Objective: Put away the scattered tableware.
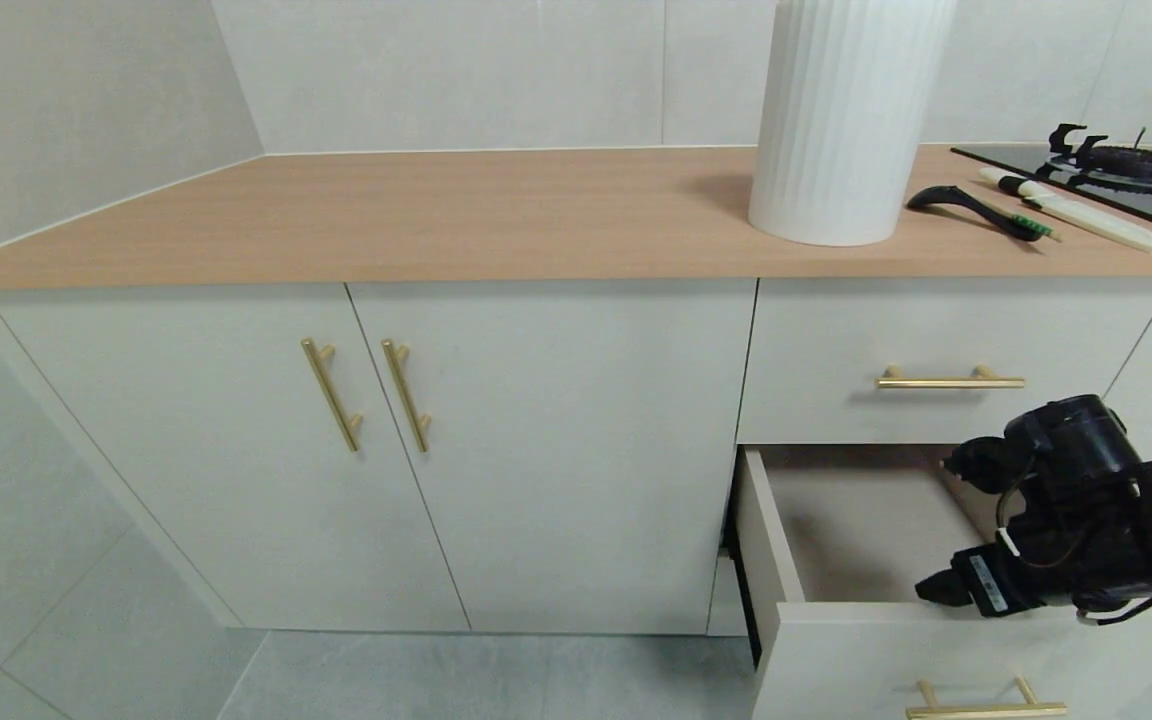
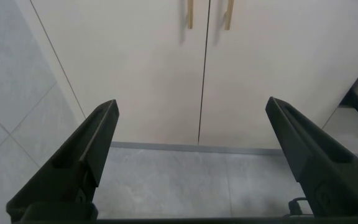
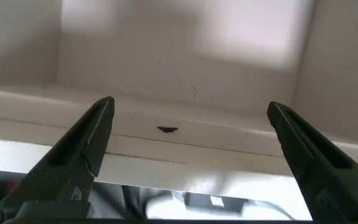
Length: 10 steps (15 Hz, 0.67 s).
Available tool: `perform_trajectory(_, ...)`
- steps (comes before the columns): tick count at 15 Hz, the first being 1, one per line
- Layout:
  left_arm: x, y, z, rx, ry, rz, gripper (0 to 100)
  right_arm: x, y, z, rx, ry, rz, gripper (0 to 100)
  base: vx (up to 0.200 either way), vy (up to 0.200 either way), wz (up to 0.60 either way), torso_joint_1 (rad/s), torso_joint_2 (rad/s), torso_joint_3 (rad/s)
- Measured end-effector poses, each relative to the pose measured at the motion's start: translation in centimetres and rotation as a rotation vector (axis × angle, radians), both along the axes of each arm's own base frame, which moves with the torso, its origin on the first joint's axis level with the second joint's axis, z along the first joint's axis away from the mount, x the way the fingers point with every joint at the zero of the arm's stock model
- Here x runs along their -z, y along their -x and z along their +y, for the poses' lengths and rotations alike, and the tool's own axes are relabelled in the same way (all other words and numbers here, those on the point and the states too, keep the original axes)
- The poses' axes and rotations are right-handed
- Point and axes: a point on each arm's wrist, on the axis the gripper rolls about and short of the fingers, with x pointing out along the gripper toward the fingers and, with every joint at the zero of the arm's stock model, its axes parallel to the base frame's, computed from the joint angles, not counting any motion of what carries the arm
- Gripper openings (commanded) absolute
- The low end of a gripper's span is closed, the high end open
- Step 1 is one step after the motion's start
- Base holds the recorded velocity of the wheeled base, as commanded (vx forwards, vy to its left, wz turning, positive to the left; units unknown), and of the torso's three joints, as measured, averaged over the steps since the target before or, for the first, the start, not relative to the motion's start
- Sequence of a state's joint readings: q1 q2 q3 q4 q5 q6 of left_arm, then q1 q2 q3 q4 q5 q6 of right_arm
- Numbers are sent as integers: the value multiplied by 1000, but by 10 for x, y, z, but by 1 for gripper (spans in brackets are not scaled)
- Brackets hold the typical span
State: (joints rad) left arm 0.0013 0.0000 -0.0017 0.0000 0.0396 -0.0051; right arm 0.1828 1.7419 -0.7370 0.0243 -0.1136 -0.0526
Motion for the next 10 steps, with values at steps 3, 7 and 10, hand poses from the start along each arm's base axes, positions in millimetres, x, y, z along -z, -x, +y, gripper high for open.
perform_trajectory(3,0,0,0,0,0,0,100,-3,17,1,-20,29,146,100,0,0,0,0,0,0)
perform_trajectory(7,0,0,0,0,0,0,100,-9,36,1,-35,71,305,100,0,0,0,0,0,0)
perform_trajectory(10,0,0,0,0,0,0,100,-15,50,1,-49,95,396,100,0,0,0,0,0,0)
